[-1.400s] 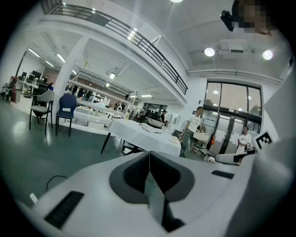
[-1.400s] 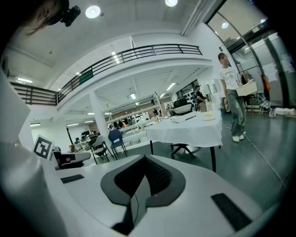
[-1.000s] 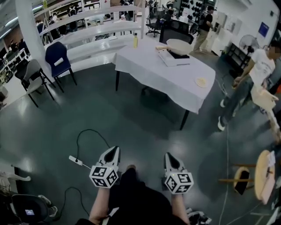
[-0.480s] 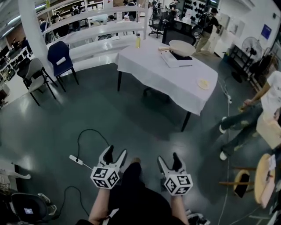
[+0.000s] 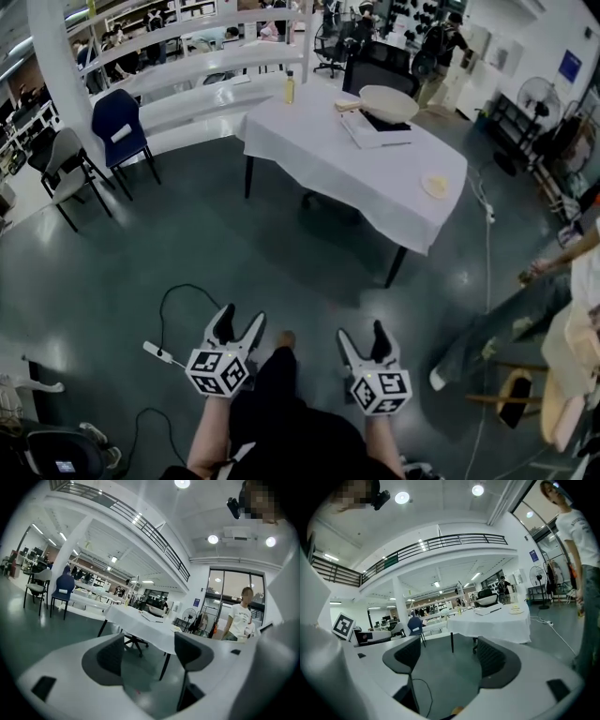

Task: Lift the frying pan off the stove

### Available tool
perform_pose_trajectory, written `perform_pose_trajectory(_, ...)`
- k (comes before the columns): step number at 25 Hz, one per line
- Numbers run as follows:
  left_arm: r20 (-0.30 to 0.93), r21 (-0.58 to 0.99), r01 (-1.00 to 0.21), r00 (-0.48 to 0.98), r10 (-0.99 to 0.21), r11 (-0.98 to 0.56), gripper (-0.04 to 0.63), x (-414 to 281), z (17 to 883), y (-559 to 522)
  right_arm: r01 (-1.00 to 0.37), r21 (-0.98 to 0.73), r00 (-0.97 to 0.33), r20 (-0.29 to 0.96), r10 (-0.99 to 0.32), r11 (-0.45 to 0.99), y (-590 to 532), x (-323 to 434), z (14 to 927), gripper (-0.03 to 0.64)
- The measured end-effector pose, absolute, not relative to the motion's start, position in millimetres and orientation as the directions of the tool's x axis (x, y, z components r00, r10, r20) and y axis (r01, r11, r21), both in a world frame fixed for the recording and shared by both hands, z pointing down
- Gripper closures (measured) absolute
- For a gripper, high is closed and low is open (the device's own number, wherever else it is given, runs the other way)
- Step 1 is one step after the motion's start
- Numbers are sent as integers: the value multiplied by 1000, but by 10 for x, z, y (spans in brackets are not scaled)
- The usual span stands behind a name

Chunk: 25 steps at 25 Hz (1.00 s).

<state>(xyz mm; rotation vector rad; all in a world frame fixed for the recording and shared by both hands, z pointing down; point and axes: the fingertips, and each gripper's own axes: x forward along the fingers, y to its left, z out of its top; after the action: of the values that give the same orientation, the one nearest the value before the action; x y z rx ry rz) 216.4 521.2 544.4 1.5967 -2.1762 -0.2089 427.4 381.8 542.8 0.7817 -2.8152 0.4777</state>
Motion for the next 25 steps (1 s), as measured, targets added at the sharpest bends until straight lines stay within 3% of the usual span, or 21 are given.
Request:
perform_pose_trajectory(11, 222, 323, -904, -215, -951, 280, 281, 892, 5219, 3713, -558, -234, -826, 254, -504, 796, 2395, 3208, 5257, 267)
perform_pose_trajectory(25, 190, 298, -941, -105, -976, 159, 281, 41, 5155, 2730, -616, -208, -786, 227, -575, 760, 1561, 2384, 5221, 267)
